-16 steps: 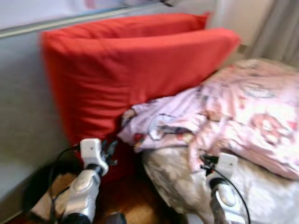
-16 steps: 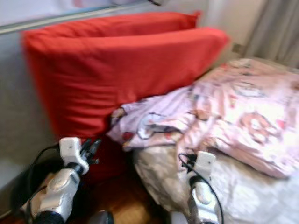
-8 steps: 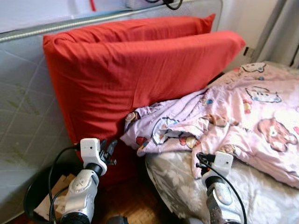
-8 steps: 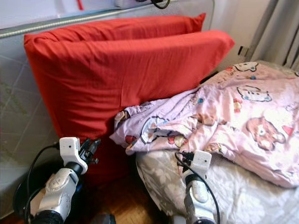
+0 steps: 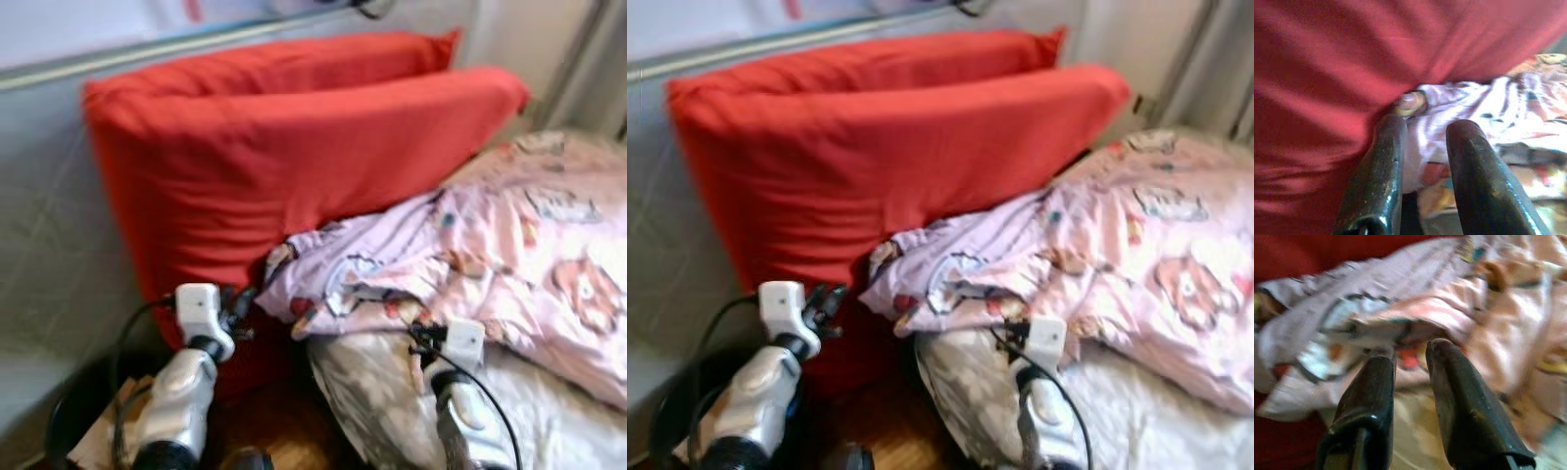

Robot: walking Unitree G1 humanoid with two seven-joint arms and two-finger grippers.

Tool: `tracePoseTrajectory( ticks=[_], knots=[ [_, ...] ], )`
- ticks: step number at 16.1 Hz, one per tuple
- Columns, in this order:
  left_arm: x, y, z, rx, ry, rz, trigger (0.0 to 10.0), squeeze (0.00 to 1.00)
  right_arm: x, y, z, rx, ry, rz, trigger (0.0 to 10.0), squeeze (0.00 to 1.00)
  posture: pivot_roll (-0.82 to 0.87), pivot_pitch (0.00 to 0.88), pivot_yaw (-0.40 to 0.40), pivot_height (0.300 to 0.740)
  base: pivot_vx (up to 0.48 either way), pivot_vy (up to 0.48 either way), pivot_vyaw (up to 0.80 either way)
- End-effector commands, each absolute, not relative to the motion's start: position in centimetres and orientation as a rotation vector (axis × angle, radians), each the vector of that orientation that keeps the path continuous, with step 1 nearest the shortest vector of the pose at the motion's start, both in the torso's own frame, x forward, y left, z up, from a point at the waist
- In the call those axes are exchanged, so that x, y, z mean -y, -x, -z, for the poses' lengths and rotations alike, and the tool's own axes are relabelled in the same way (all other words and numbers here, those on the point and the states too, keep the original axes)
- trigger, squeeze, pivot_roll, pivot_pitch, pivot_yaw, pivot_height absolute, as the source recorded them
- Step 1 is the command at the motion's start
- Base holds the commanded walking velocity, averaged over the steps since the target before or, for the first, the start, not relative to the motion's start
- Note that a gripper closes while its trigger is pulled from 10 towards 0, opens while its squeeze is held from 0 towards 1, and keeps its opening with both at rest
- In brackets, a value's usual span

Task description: Clean up the room

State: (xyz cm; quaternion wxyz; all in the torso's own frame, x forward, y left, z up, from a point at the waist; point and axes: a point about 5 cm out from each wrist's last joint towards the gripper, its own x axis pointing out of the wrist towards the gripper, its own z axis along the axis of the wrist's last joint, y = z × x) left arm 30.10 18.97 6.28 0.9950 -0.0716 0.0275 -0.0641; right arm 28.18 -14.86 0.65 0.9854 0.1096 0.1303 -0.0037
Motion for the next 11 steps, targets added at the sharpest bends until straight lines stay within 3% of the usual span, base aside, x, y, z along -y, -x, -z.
tracePoseTrajectory(
  ticks=[1, 7, 11],
  knots=[
    [-19.2, -30.1, -6.3, -0.057, 0.163, 0.110, 10.0, 0.00, 14.3, -28.2, -0.6, -0.270, -0.224, -0.007, 10.0, 0.00, 0.01, 0.000, 0.005, 0.632, 0.330, 0.000, 0.00],
    [-19.2, -30.2, -6.6, -0.048, 0.160, 0.115, 10.0, 0.00, 15.1, -28.2, -0.5, -0.274, -0.246, 0.062, 10.0, 0.00, 0.01, 0.000, 0.008, 0.632, 0.331, 0.000, 0.00],
    [-19.2, -30.2, -7.0, -0.037, 0.155, 0.125, 10.0, 0.00, 16.2, -28.5, 0.0, -0.338, -0.289, 0.135, 10.0, 0.00, 0.02, 0.018, 0.015, 0.632, 0.000, 0.000, 0.00]
  ],
)
